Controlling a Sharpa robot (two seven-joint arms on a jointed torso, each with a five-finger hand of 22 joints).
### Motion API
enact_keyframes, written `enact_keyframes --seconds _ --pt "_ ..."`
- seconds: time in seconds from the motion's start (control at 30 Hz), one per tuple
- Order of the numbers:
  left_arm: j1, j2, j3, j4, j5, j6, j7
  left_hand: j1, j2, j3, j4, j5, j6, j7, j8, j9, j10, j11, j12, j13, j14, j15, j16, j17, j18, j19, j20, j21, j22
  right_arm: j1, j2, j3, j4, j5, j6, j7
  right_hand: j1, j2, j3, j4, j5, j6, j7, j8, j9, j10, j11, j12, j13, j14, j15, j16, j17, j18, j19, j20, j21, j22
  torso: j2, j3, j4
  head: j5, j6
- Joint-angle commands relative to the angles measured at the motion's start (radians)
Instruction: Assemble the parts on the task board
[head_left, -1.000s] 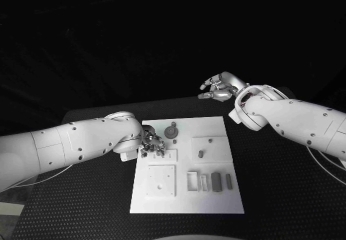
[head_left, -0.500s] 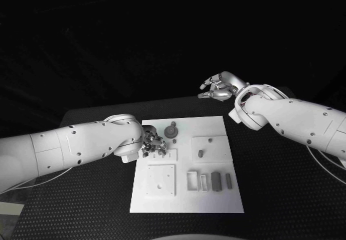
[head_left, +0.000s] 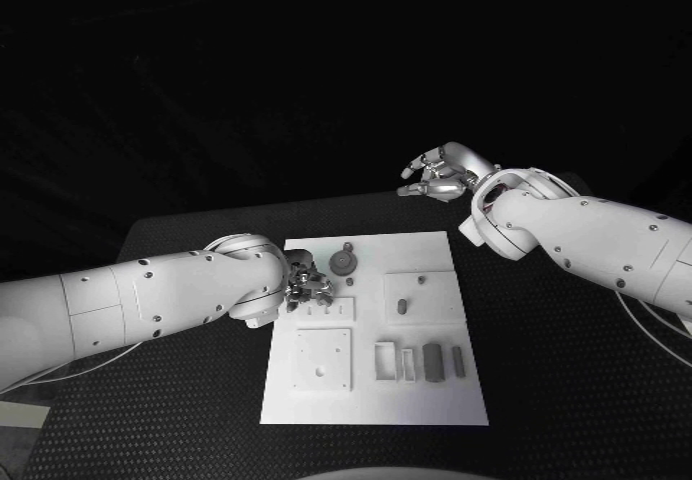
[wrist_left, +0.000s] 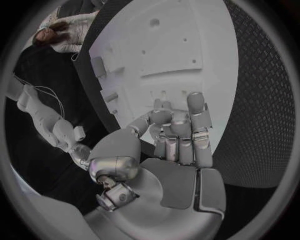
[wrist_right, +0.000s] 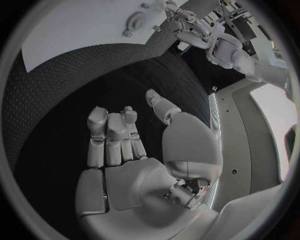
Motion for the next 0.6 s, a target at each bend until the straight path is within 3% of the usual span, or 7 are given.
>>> enact_keyframes --seconds 0.03,0.6 --pt "-0.005 0.0 0.0 0.005 -0.032 -0.005 0.012 0.007 -0.002 0.062 -0.054 -0.002 0.173 -0.029 -0.006 -0.002 -0.019 -0.01 -0.002 -0.002 -0.018 -0.015 0.004 -0.002 -0.002 0.003 -0.005 -0.004 0.01 0.0 0.0 0.001 0.001 -0.006 0.013 0.003 -0.001 0.01 -0.005 -0.002 0.003 -0.026 0.032 -0.004 -0.002 -0.008 0.002 0.004 -0.002 -0.003 0.003 0.001 0.001 0.08 0.004 -0.005 -0.006 0.001 0.001 -0.0002 -0.0012 0.0 -0.001" --pt "-0.027 -0.007 0.0 0.018 -0.085 -0.009 0.009 0.006 -0.009 0.059 -0.048 -0.003 0.176 -0.028 -0.009 -0.009 -0.02 -0.01 -0.002 -0.003 -0.018 -0.016 0.004 -0.006 -0.002 0.004 -0.006 -0.007 0.01 -0.001 -0.002 0.001 -0.001 -0.006 0.018 0.003 -0.004 0.011 -0.006 -0.001 0.003 -0.026 0.032 -0.004 -0.002 -0.009 0.002 0.005 -0.003 -0.003 0.003 0.001 0.001 0.08 0.003 -0.004 -0.007 0.001 0.0 -0.0001 0.0004 0.001 -0.01"
